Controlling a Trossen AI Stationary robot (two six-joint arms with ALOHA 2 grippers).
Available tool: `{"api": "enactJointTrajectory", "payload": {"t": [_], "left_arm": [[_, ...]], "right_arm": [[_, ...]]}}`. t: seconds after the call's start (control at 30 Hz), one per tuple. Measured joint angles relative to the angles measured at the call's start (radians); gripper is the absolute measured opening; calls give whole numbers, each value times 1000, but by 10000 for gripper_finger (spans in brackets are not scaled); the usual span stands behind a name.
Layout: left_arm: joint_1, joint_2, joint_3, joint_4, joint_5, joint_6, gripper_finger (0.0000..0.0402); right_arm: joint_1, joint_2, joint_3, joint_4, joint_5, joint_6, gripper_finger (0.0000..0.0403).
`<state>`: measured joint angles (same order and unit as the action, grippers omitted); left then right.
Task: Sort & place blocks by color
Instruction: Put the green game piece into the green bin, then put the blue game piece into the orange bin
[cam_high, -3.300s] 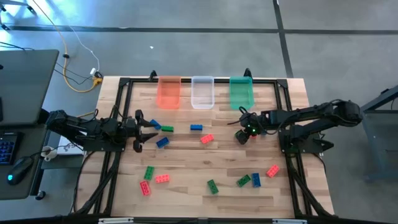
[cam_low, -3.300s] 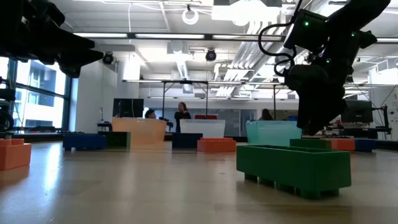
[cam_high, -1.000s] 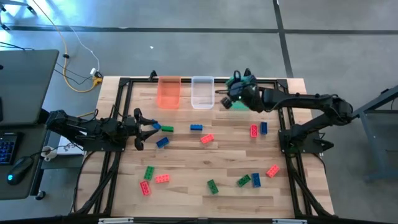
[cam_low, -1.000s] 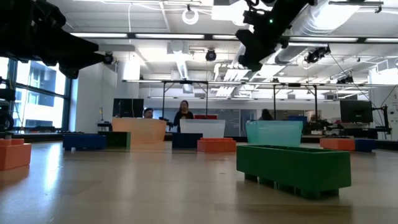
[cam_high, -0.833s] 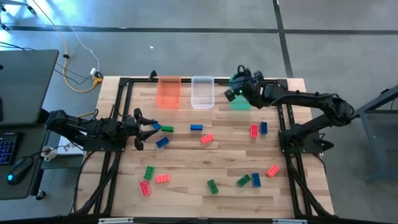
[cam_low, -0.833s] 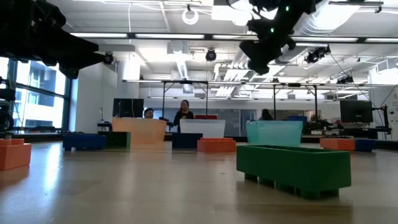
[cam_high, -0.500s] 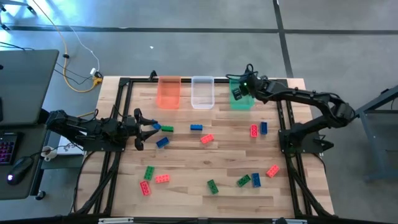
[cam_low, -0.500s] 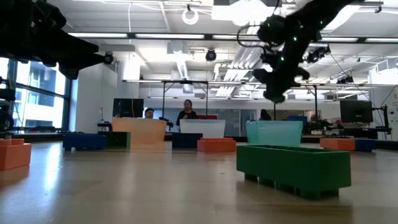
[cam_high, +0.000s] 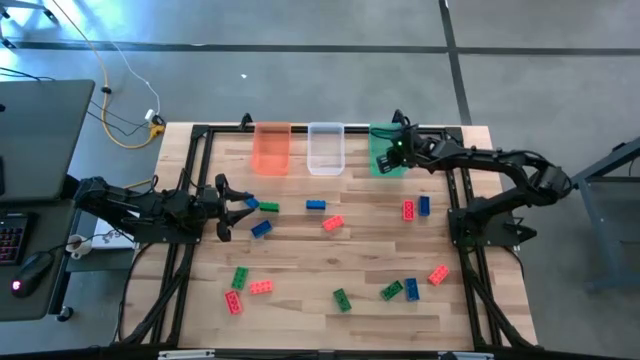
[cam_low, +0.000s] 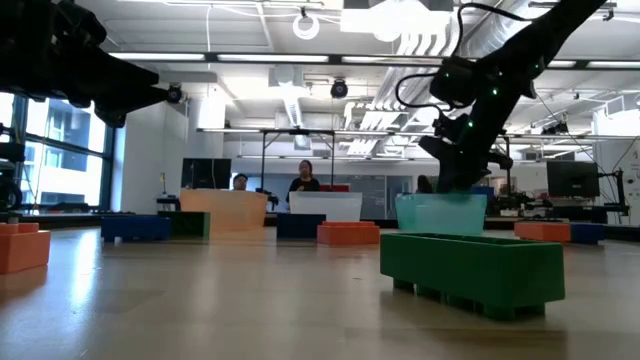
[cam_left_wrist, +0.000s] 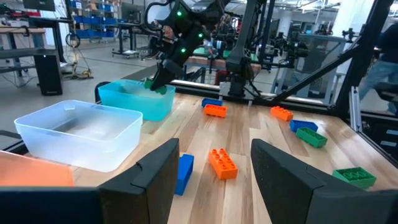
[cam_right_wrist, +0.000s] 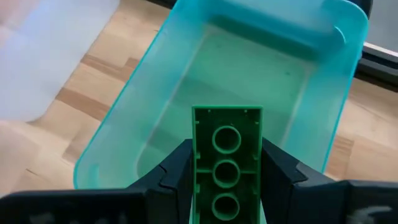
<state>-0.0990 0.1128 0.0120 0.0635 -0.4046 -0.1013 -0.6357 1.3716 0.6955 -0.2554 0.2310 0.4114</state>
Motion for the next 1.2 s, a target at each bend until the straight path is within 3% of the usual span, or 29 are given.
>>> {"api": "enactJointTrajectory", "payload": {"t": [0.5,0.8,1.2], "left_arm": [[0,0,0,2,0,7,188],[0,0,17,10,-46,3,188],[0,78,153,-108,-93,7,188]], "right_arm": [[-18,3,-8,8,-45,8,113],[-18,4,-8,9,-41,10,195],[-17,4,44,7,-21,9,205]]}}
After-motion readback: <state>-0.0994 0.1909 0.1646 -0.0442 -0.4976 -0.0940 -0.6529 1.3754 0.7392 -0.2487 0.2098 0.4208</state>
